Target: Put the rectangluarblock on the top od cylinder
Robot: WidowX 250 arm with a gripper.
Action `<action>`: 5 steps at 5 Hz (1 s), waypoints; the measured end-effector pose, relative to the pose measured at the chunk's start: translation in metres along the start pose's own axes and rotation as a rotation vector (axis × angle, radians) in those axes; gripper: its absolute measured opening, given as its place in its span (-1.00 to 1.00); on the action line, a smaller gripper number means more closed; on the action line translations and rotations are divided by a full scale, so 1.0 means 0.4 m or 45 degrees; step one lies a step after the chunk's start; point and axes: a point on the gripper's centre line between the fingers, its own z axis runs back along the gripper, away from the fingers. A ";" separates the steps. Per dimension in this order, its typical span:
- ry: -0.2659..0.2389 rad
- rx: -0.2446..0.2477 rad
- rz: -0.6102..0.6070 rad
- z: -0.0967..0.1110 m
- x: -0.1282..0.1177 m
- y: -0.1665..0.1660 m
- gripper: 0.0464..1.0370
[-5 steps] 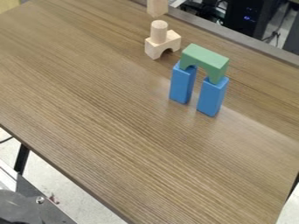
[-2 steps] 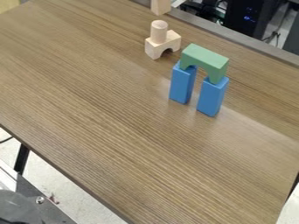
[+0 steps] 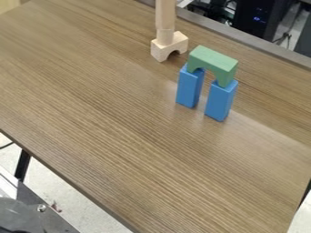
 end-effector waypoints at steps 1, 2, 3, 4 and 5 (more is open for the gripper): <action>-0.017 0.010 -0.004 0.000 -0.003 -0.002 -0.86; -0.030 0.018 -0.009 -0.001 -0.005 -0.002 -0.79; -0.035 0.031 -0.003 -0.014 -0.010 0.000 -0.36; -0.049 0.019 0.015 -0.010 -0.018 -0.004 0.28; -0.064 0.010 0.030 -0.002 -0.022 0.003 0.81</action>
